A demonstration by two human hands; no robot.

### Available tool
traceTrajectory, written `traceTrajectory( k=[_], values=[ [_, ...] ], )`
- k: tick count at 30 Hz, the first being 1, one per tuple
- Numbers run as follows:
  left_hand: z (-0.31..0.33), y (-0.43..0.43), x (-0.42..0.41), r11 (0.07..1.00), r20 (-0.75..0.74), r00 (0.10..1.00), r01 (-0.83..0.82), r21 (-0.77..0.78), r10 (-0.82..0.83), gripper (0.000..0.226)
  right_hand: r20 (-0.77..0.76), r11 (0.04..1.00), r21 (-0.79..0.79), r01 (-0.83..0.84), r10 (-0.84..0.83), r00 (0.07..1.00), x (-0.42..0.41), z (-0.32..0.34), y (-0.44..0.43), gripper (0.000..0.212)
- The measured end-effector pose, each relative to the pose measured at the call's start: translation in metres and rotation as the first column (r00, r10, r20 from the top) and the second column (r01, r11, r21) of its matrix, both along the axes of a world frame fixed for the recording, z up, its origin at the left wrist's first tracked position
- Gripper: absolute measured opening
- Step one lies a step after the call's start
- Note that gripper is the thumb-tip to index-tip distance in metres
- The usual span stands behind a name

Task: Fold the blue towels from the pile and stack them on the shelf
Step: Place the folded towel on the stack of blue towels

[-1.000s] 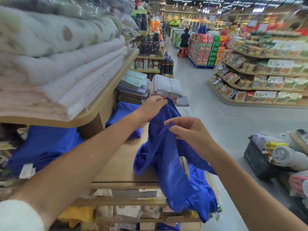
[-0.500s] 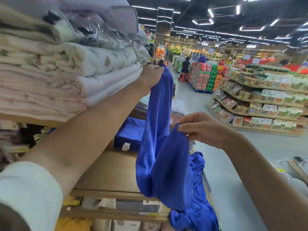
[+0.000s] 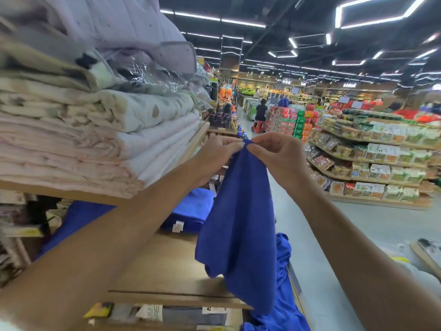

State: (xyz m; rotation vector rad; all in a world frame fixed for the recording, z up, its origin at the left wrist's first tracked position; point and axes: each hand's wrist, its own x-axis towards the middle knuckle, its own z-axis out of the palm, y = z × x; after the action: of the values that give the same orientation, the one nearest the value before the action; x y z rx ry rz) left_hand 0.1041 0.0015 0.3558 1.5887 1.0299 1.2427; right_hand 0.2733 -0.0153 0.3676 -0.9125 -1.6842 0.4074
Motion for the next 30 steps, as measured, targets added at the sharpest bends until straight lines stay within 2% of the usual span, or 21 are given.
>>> traceTrajectory(
  k=[3,6,8,12,16,22,26,30],
  values=[
    [0.001,-0.012,0.0,1.0,0.019,0.999,0.027,-0.011,-0.027,0.027,0.039,0.993,0.084,0.077,-0.081,0.996,-0.003,-0.002,0.001,0.022],
    [0.002,-0.019,0.0,0.999,0.025,0.999,0.04,0.017,-0.041,0.026,0.069,0.979,0.148,0.14,-0.152,0.986,-0.002,-0.004,0.001,0.013],
    [0.003,-0.02,-0.001,0.996,-0.008,0.999,0.047,0.077,-0.047,0.023,0.039,0.989,0.096,0.115,-0.119,0.992,-0.001,-0.005,0.001,0.009],
    [0.009,-0.021,-0.003,0.993,-0.094,0.995,0.046,0.107,-0.036,0.026,-0.028,0.999,-0.045,-0.03,0.029,0.999,0.004,-0.009,-0.004,0.019],
    [0.015,-0.018,-0.007,0.962,-0.254,0.962,-0.031,0.272,0.103,0.025,-0.062,0.974,-0.149,-0.172,0.164,0.984,0.009,-0.016,-0.011,0.016],
    [0.024,-0.023,-0.014,0.889,-0.428,0.877,0.001,0.458,0.219,0.025,-0.047,0.939,-0.251,-0.236,0.231,0.972,0.004,-0.021,-0.011,0.007],
    [0.027,-0.022,-0.023,0.874,-0.43,0.862,-0.031,0.484,0.269,0.026,-0.019,0.929,-0.269,-0.255,0.26,0.966,0.001,-0.025,-0.011,0.009],
    [0.03,-0.019,-0.029,0.875,-0.424,0.859,-0.053,0.482,0.286,0.027,0.104,0.915,-0.332,-0.227,0.275,0.956,-0.005,-0.028,-0.01,0.023]
  ],
)
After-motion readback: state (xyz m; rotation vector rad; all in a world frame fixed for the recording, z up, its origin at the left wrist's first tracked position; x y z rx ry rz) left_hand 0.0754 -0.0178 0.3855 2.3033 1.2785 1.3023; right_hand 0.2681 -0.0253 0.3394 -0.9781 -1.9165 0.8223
